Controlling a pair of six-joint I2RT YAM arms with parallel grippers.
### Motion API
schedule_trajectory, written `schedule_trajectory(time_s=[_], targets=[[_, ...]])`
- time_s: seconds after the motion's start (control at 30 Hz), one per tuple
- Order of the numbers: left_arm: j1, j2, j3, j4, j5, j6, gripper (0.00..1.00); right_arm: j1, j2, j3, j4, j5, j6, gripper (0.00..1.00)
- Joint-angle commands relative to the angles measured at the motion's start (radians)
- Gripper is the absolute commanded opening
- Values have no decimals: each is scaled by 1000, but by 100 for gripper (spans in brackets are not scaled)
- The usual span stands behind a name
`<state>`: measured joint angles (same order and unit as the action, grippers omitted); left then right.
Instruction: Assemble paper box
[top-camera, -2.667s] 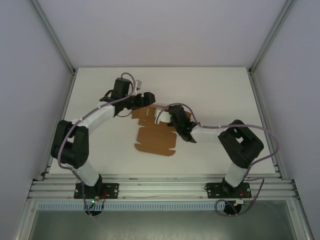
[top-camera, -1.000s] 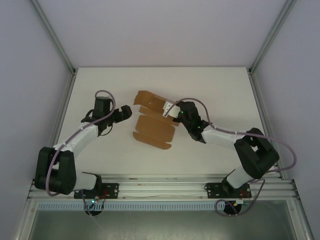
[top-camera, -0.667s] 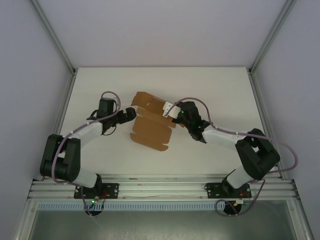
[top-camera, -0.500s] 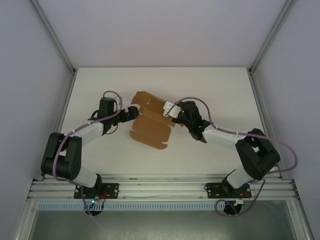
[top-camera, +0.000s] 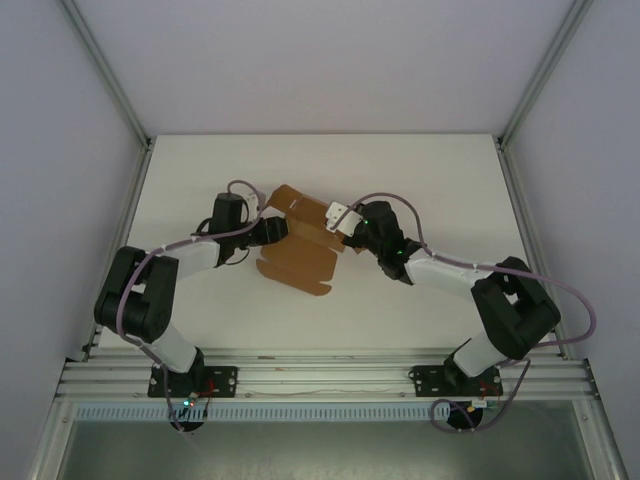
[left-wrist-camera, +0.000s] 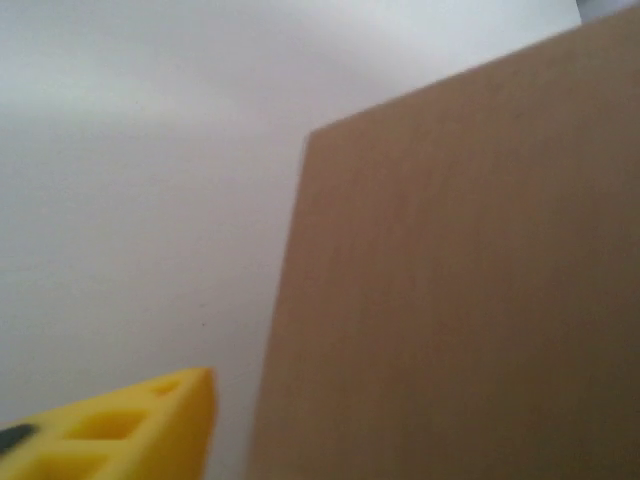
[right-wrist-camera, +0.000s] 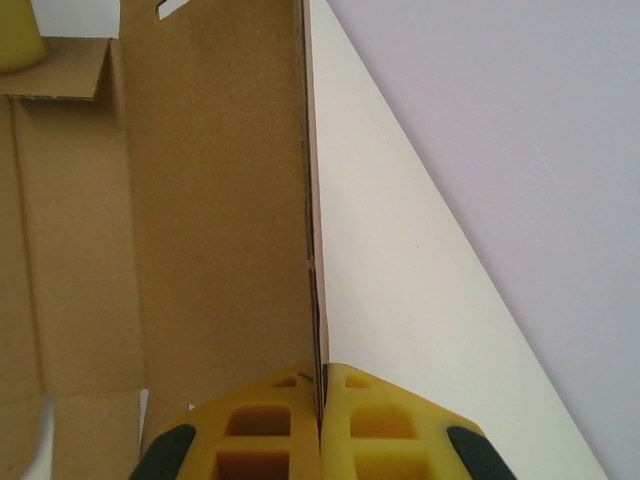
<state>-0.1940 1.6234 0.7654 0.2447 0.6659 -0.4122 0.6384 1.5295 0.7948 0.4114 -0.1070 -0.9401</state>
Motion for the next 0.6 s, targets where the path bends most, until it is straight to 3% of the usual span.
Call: schedule_trajectory(time_s=[0.0, 0.17, 0.27, 0.5, 0.57], targets=[[-12, 18, 28, 55, 34, -14, 36, -3, -21, 33, 8, -40, 35, 0], [-14, 12, 13, 84, 22, -45, 21, -5, -34, 33, -14, -37, 24, 0], [-18, 4, 8, 74, 0, -45, 20, -5, -41, 32, -28, -36, 19, 0], [-20, -36, -19, 41, -10, -46, 21, -3, -42, 33, -72, 9, -38, 0], [-20, -60, -34, 11, -14, -37, 32, -4, -42, 35, -97, 33, -77, 0]])
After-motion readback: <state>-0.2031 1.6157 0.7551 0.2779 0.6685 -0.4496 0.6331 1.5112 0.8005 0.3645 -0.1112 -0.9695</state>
